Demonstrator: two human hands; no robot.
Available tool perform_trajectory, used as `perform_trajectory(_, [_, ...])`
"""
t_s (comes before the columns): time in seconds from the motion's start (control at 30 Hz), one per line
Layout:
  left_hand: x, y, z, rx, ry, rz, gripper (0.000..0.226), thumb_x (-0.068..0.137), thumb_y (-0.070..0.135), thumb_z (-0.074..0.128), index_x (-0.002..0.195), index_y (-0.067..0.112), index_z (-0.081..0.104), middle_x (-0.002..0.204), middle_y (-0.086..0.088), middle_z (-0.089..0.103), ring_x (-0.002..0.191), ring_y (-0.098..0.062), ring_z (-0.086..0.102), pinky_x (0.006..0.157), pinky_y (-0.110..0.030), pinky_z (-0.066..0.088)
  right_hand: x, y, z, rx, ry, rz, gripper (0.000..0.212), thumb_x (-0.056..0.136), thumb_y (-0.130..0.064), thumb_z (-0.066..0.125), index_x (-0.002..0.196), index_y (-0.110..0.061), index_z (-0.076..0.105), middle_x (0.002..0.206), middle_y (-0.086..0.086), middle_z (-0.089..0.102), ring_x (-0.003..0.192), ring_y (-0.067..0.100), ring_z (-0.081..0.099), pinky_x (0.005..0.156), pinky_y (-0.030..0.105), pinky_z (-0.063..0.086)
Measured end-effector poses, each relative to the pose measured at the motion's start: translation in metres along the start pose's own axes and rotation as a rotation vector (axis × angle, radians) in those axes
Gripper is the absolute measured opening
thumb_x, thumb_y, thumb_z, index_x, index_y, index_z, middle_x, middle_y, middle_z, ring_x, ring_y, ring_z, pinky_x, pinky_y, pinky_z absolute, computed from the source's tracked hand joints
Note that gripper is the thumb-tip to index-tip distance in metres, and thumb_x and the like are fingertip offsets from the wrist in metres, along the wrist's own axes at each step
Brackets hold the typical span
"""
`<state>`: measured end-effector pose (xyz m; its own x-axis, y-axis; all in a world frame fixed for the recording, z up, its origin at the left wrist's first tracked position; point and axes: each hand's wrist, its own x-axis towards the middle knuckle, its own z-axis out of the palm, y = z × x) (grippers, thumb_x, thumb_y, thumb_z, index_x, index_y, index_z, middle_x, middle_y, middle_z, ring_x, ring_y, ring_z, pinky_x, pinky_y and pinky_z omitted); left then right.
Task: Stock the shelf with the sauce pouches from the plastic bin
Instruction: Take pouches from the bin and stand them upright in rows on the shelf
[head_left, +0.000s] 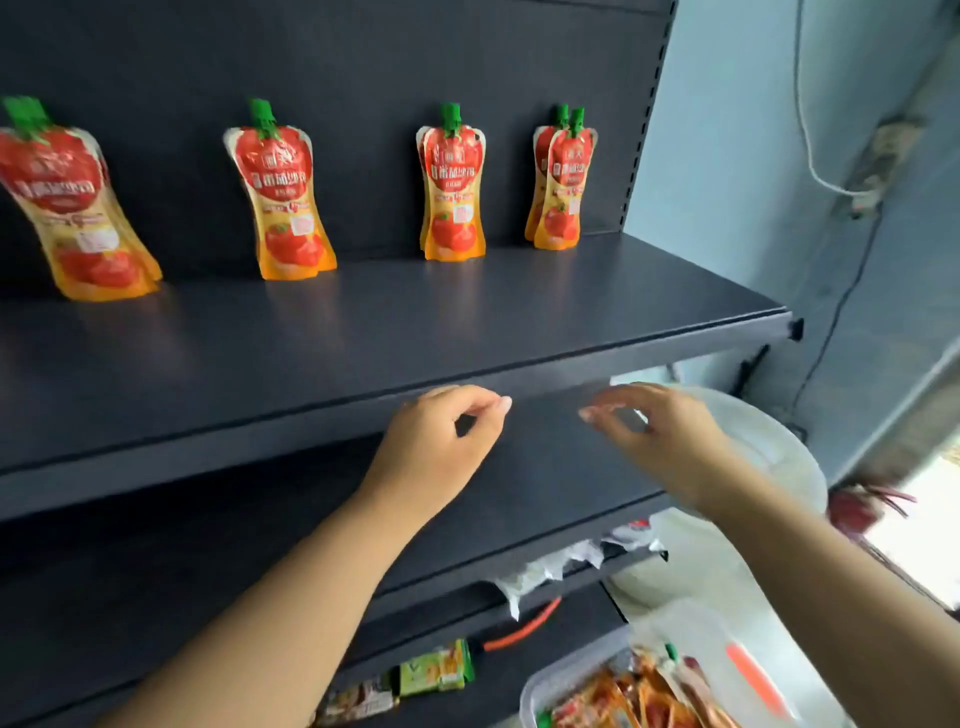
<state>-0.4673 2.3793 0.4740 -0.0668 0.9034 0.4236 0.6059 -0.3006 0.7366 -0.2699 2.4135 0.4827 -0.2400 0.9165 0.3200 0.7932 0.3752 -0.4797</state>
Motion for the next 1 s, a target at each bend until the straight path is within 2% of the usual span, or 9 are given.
perform_trajectory(0.1, [-0.044, -0.011, 0.009, 0.041, -0.124, -0.024, 0.029, 0.086, 0.031, 0.054, 0.09, 0.009, 0.071, 0.09, 0.001, 0.07, 0.086, -0.006, 0.057, 0.079, -0.02, 0.043, -0.048, 0.007, 0.002, -0.05, -0.116, 0.073, 0.018, 0.088, -0.028, 0.059, 0.094, -0.016, 0.071, 0.09, -0.007, 0.062, 0.079, 0.007, 0.049, 0.066, 0.003, 0.032])
perform_trajectory(0.17, [-0.072, -0.018, 0.02, 0.087, -0.231, -0.086, 0.024, 0.089, 0.026, 0.054, 0.093, 0.009, 0.071, 0.095, -0.002, 0.07, 0.091, -0.012, 0.06, 0.08, -0.022, 0.043, -0.08, 0.018, 0.004, -0.098, -0.224, 0.161, 0.02, 0.089, -0.028, 0.056, 0.1, -0.017, 0.069, 0.103, -0.003, 0.067, 0.09, 0.014, 0.058, 0.076, 0.013, 0.038])
perform_trajectory(0.23, [-0.093, -0.029, 0.029, 0.146, -0.296, -0.119, 0.023, 0.09, 0.024, 0.053, 0.095, 0.01, 0.071, 0.098, -0.002, 0.069, 0.094, -0.014, 0.059, 0.073, -0.017, 0.04, -0.099, 0.03, 0.01, -0.145, -0.33, 0.223, 0.024, 0.091, -0.029, 0.052, 0.104, -0.016, 0.067, 0.11, 0.002, 0.068, 0.1, 0.021, 0.061, 0.088, 0.027, 0.043])
perform_trajectory(0.3, [-0.114, -0.033, 0.042, 0.187, -0.374, -0.141, 0.024, 0.09, 0.026, 0.052, 0.094, 0.011, 0.071, 0.099, -0.002, 0.068, 0.093, -0.015, 0.059, 0.07, -0.017, 0.036, -0.125, 0.045, 0.012, -0.193, -0.411, 0.287, 0.025, 0.092, -0.029, 0.051, 0.104, -0.015, 0.067, 0.11, 0.006, 0.067, 0.099, 0.024, 0.061, 0.088, 0.032, 0.047])
perform_trajectory(0.47, [-0.147, -0.042, 0.071, 0.205, -0.504, -0.28, 0.029, 0.091, 0.033, 0.048, 0.091, 0.012, 0.069, 0.094, -0.001, 0.069, 0.088, -0.018, 0.061, 0.078, -0.029, 0.046, -0.17, 0.084, 0.024, -0.222, -0.527, 0.363, 0.027, 0.092, -0.031, 0.052, 0.109, -0.014, 0.065, 0.11, 0.004, 0.066, 0.092, 0.018, 0.06, 0.081, 0.025, 0.047])
perform_trajectory(0.7, [-0.179, -0.055, 0.142, 0.204, -0.627, -0.469, 0.028, 0.093, 0.033, 0.046, 0.087, 0.014, 0.066, 0.087, -0.001, 0.067, 0.086, -0.018, 0.06, 0.072, -0.028, 0.044, -0.207, 0.168, 0.051, -0.218, -0.711, 0.504, 0.03, 0.092, -0.029, 0.051, 0.117, -0.014, 0.061, 0.115, 0.004, 0.064, 0.102, 0.019, 0.059, 0.085, 0.024, 0.045])
perform_trajectory(0.8, [-0.202, -0.069, 0.186, 0.178, -0.598, -0.635, 0.024, 0.093, 0.028, 0.047, 0.074, 0.02, 0.059, 0.075, 0.007, 0.059, 0.08, -0.015, 0.054, 0.061, -0.02, 0.038, -0.215, 0.22, 0.078, -0.197, -0.831, 0.552, 0.03, 0.092, -0.03, 0.05, 0.114, -0.014, 0.062, 0.114, 0.006, 0.065, 0.103, 0.022, 0.06, 0.089, 0.03, 0.049])
perform_trajectory(0.87, [-0.221, -0.083, 0.221, 0.163, -0.539, -0.762, 0.022, 0.092, 0.028, 0.048, 0.072, 0.023, 0.056, 0.077, 0.008, 0.06, 0.08, -0.015, 0.054, 0.063, -0.024, 0.037, -0.216, 0.257, 0.1, -0.153, -0.887, 0.553, 0.028, 0.092, -0.03, 0.051, 0.109, -0.013, 0.064, 0.111, 0.008, 0.066, 0.102, 0.024, 0.061, 0.087, 0.031, 0.049])
perform_trajectory(1.0, [-0.261, -0.111, 0.285, 0.201, -0.349, -0.984, 0.026, 0.091, 0.027, 0.052, 0.106, 0.011, 0.064, 0.109, -0.005, 0.065, 0.102, -0.021, 0.058, 0.076, -0.023, 0.036, -0.213, 0.32, 0.154, -0.103, -0.94, 0.587, 0.028, 0.091, -0.031, 0.052, 0.102, -0.01, 0.066, 0.104, 0.011, 0.067, 0.093, 0.026, 0.062, 0.075, 0.028, 0.046])
